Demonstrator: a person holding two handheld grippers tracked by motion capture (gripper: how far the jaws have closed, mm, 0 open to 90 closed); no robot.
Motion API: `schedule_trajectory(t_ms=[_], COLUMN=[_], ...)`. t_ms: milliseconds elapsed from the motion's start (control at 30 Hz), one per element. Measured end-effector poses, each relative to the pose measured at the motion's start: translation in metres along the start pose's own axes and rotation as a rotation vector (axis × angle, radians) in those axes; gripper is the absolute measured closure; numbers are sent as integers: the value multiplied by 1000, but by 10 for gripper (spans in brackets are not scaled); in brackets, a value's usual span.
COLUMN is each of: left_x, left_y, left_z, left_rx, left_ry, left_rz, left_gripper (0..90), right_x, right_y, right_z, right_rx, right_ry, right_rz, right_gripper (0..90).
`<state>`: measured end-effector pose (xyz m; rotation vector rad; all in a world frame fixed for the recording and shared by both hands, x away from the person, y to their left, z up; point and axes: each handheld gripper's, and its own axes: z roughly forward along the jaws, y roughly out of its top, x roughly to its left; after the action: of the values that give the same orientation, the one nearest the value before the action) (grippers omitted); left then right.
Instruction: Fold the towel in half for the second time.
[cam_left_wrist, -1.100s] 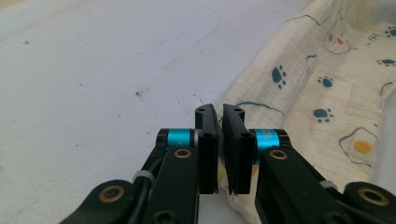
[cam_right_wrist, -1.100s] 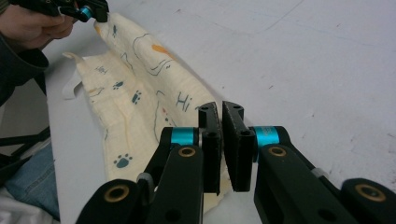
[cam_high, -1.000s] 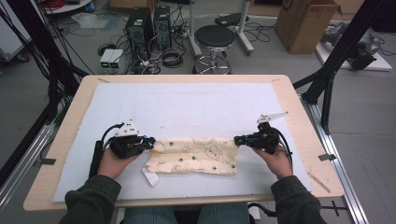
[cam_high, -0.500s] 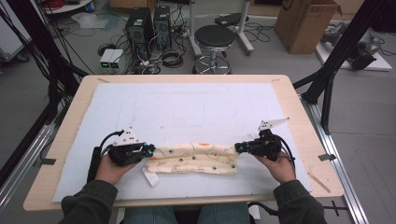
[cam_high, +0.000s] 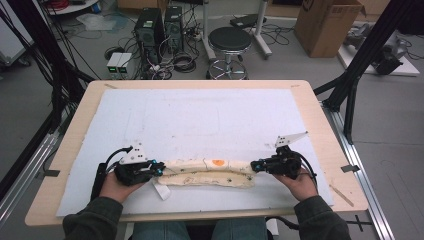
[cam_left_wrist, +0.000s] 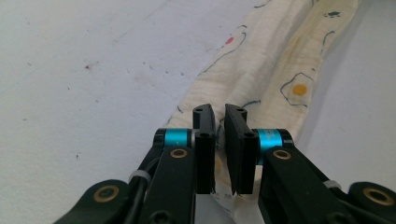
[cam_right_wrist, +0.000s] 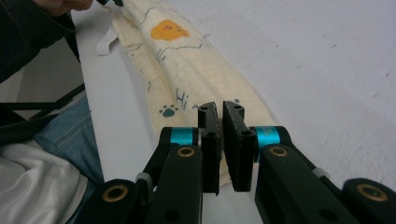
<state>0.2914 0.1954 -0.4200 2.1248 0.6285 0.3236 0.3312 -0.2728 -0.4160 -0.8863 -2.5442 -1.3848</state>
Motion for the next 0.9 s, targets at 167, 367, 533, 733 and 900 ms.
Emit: schedule_trajectory(t_ms=[167, 367, 533, 733, 900], left_x=[-3, -5, -8, -10, -12], left_y=[-4, -10, -14, -18, -20], left_z=[-2, -3, -3, -5, -5], left_rx=[17, 40, 49, 48, 54], left_ry=[1, -7, -15, -22, -30], left_rz=[17, 24, 23, 21, 24], left_gripper=[819, 820, 820, 829, 837], right_x=[3, 6, 7, 6, 7], right_y=[-4, -11, -16, -22, -25], right_z=[3, 6, 7, 8, 9], right_rx=[26, 55, 70, 73, 71], right_ry=[8, 15, 13, 13, 15], right_rz=[-19, -15, -18, -8, -9], right_gripper=[853, 853, 853, 852, 848])
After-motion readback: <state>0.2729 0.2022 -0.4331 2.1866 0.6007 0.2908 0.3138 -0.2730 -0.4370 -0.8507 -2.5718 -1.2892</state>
